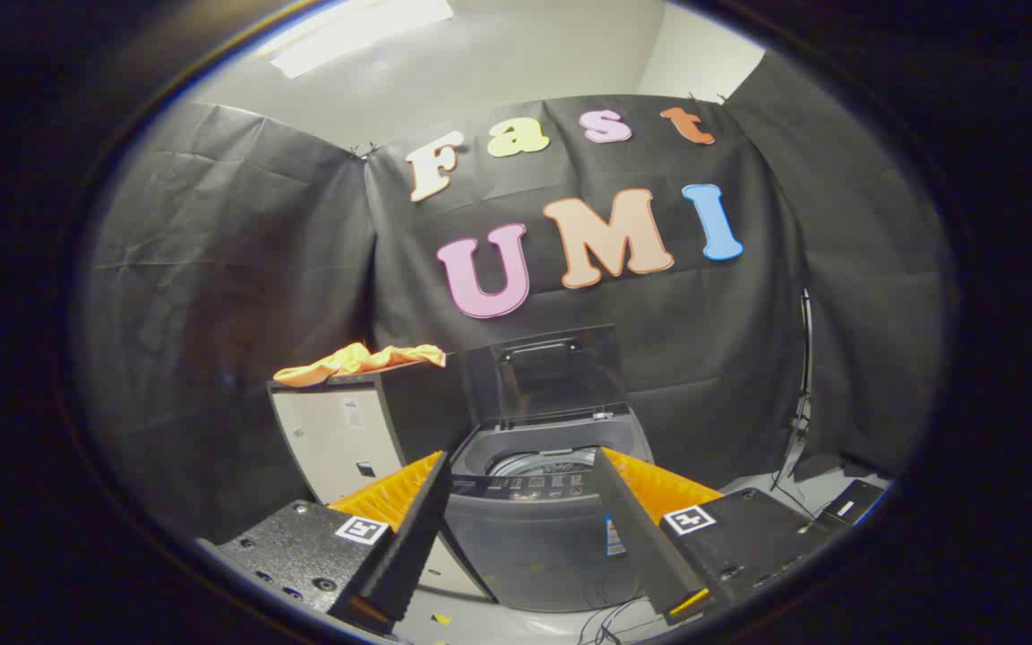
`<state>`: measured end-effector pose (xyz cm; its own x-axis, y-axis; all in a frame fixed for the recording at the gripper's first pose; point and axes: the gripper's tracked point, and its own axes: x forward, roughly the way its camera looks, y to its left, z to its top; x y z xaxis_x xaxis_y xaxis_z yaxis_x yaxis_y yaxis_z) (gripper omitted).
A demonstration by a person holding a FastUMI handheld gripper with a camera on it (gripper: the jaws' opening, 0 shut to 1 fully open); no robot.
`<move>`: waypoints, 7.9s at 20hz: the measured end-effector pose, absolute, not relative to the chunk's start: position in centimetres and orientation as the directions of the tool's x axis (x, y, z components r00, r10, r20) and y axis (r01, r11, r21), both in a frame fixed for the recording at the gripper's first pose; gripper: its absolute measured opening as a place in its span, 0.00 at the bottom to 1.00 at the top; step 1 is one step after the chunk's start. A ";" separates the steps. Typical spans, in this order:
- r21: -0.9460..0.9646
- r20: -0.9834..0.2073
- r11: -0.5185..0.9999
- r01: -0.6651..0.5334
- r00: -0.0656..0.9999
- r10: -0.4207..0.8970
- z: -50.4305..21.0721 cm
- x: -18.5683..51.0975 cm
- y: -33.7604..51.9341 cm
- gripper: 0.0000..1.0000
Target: Put the clothes into the washing machine and then close the washing machine lid.
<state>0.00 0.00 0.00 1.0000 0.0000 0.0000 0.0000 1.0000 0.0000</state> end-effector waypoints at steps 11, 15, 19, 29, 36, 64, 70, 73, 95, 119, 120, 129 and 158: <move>-0.047 -0.050 0.999 0.022 0.998 -0.024 -2.2 0.7 -0.4 0.96; -0.058 -0.069 0.998 0.006 0.998 -0.010 -3.2 0.9 0.6 0.96; -0.084 -0.106 0.996 -0.026 0.994 0.017 -4.7 1.1 2.1 0.96; -0.115 -0.072 0.993 0.012 0.997 -0.020 -4.7 1.4 1.6 0.96; -0.109 -0.029 0.990 0.087 0.995 -0.091 -3.9 2.8 0.2 0.97; -0.123 0.049 0.992 -0.004 0.999 0.010 4.8 17.6 25.6 0.96; -0.099 -0.039 0.995 -0.030 0.999 0.027 6.1 24.5 31.3 0.96; -0.099 -0.111 0.994 -0.055 0.993 0.044 5.8 28.2 34.1 0.96; -0.152 -0.619 0.983 -0.100 0.785 -0.016 -5.2 43.1 40.5 0.95; 0.211 -0.211 0.928 -0.306 0.913 0.349 10.6 38.0 32.7 0.00; 0.204 -0.194 0.930 -0.306 0.918 0.345 11.6 37.9 31.6 0.00; 0.181 -0.099 0.952 -0.247 0.958 0.268 17.4 36.8 19.5 0.00; 0.111 -0.515 0.981 0.161 0.853 -0.082 -17.0 39.1 -2.3 0.03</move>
<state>39.14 -2.31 -16.96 0.8534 -0.0816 -0.5149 0.1607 0.9807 0.1109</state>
